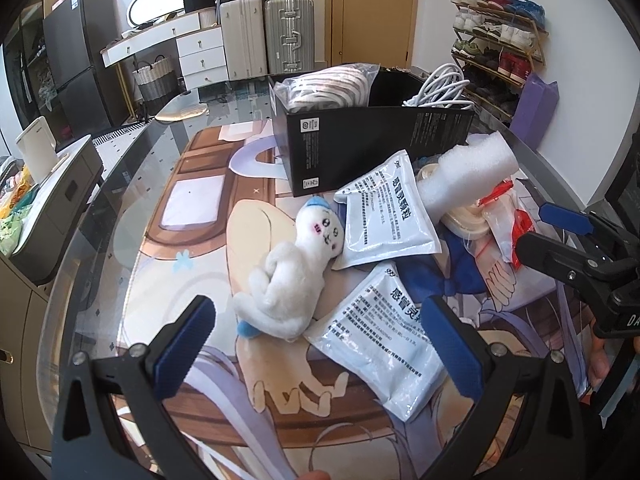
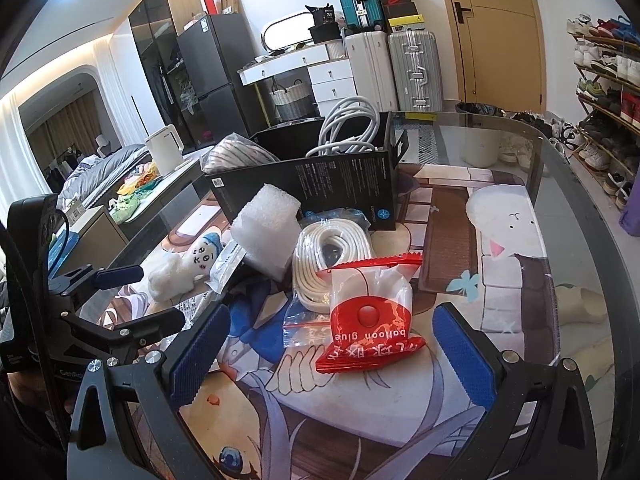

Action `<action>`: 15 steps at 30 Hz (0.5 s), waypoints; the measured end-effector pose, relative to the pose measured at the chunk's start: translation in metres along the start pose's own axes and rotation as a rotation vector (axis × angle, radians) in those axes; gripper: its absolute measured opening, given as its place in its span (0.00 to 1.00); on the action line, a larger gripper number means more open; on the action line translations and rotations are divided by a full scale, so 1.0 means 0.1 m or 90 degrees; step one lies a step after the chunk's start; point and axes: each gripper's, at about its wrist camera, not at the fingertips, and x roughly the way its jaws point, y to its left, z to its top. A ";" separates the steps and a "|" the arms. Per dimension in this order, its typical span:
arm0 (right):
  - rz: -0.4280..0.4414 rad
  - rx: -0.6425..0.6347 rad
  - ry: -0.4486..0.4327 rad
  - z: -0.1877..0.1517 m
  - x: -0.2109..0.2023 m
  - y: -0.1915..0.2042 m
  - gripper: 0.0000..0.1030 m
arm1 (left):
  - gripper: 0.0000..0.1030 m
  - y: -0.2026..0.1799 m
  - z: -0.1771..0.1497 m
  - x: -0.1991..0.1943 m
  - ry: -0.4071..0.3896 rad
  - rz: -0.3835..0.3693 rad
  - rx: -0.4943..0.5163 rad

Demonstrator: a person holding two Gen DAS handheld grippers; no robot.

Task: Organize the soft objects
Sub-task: 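Move left tool toward the white plush doll while right tool approaches the red glue bag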

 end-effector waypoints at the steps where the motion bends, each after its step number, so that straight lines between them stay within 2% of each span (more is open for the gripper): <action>1: 0.000 0.000 0.001 0.00 0.01 0.00 1.00 | 1.00 0.00 0.00 0.00 0.001 0.001 0.000; 15: -0.021 0.010 0.040 0.00 0.16 -0.05 1.00 | 1.00 -0.02 -0.01 0.07 0.025 -0.011 0.003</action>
